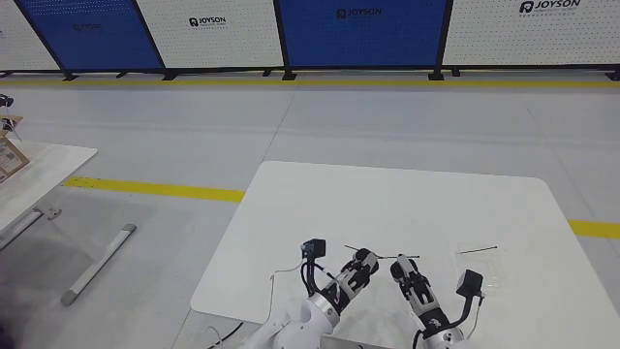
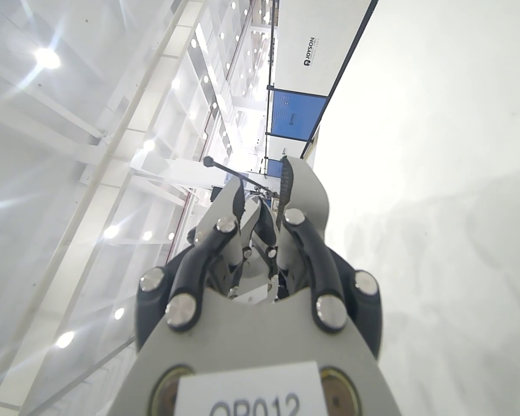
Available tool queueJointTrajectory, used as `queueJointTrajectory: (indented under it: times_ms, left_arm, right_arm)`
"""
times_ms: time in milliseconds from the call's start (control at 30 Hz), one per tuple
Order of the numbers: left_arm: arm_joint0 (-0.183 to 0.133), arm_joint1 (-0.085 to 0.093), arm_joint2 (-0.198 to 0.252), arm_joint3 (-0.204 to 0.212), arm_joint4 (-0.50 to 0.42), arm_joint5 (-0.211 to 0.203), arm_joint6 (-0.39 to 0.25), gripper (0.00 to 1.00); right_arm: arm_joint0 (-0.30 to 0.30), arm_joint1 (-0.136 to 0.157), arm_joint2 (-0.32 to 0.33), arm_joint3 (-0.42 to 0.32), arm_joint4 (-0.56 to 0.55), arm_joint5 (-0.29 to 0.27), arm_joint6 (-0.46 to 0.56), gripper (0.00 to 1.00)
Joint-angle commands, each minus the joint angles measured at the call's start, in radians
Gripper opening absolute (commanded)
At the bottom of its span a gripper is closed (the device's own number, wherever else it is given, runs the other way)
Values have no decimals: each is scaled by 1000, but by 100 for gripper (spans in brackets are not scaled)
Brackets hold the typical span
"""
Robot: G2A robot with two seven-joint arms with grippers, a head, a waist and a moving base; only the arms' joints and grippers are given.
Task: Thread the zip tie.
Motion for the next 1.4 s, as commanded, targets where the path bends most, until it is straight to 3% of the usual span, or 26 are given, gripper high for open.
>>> queueJointTrajectory:
  times_ms: [0, 133, 233, 433, 533, 1333, 1367]
  left_arm:
    - [1, 0, 1, 0, 6, -1, 0, 0]
    - [4, 1, 3, 1, 19, -7, 1, 0]
    - [7, 2, 3, 0, 25, -12, 1, 0]
    - [9, 3, 4, -1, 36, -14, 2, 0]
    - [10, 3, 4, -1, 39, -16, 4, 0]
    - [15, 5, 1, -5, 35, -38, -4, 0]
    - [15, 5, 0, -5, 32, -37, -5, 16]
  right_arm:
    - [0, 0, 0, -1, -1, 4, 0, 19]
    - [1, -1, 0, -1, -1, 6, -1, 15]
    - [1, -2, 0, 0, 1, 9, -4, 3]
    - [4, -4, 1, 3, 4, 16, -3, 6]
    - [4, -5, 2, 3, 5, 16, -3, 0]
    - [13, -10, -8, 12, -23, 31, 3, 0]
    - [13, -10, -7, 11, -24, 30, 0, 0]
